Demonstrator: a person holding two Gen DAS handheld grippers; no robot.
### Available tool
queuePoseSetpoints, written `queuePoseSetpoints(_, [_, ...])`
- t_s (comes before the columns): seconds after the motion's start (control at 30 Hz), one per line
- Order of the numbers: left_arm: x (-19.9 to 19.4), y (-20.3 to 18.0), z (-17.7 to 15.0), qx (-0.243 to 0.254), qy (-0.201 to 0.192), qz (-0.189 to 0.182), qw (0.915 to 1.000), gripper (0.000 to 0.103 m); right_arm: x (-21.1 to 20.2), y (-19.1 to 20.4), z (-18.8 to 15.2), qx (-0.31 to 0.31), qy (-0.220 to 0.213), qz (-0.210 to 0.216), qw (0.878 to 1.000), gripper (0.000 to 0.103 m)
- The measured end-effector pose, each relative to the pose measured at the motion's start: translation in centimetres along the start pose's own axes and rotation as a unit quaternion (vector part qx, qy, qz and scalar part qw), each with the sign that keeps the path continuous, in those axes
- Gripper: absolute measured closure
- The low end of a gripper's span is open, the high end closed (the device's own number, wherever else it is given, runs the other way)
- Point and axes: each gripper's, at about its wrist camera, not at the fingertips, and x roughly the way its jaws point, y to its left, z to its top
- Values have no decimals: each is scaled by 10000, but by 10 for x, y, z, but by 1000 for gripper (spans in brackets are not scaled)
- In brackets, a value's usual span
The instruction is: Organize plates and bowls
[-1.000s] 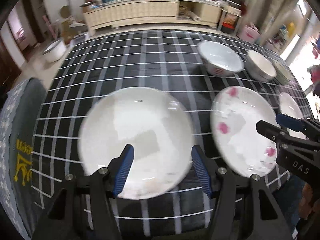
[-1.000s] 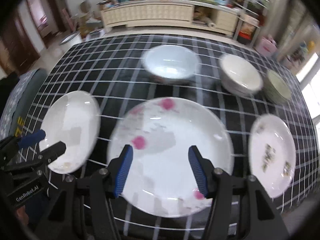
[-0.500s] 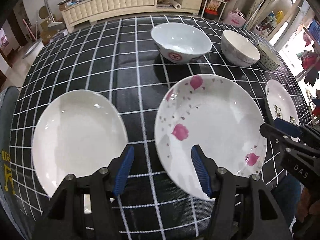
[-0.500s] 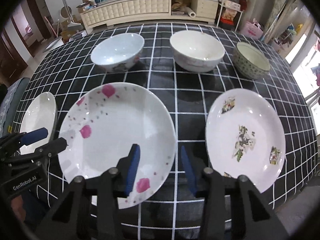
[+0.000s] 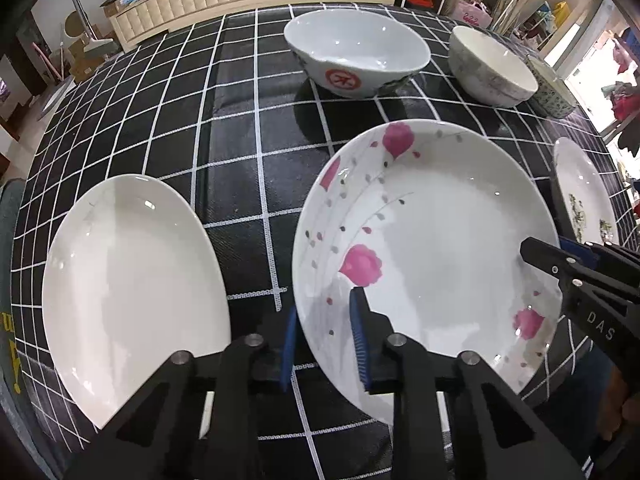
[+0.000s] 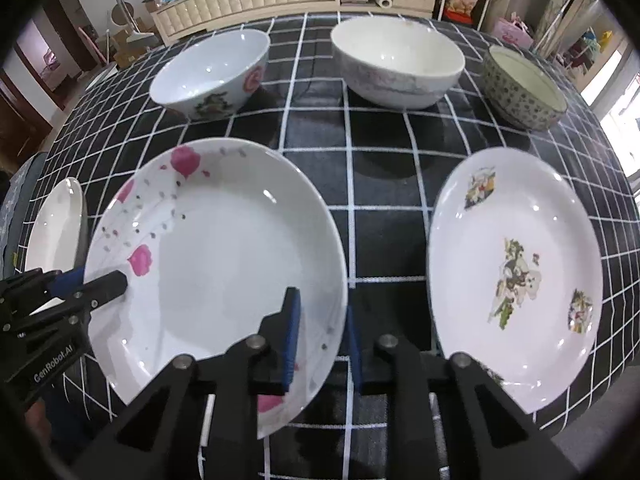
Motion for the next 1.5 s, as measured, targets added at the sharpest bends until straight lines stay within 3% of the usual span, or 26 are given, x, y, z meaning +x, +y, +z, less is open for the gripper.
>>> queuePoseSetpoints(0.5, [-6, -2, -1, 283, -122, 338, 9990, 86, -14, 5, -9, -110, -215, -34, 9997, 84])
queuePoseSetpoints(0.87, [-46, 12, -12, 255, -500, 556, 9969, 87, -46, 28, -3, -235, -503, 80, 9984, 86])
queuePoseSetpoints(1.27, [-80, 82, -50, -324, -550, 1002, 9929, 87, -46, 101, 0, -797, -490, 666, 9934, 88])
queuePoseSetpoints(1.5, [-81, 125, -75, -683, -342, 1257, 9891, 87, -30, 150, 2, -1196, -332, 839, 9887, 88])
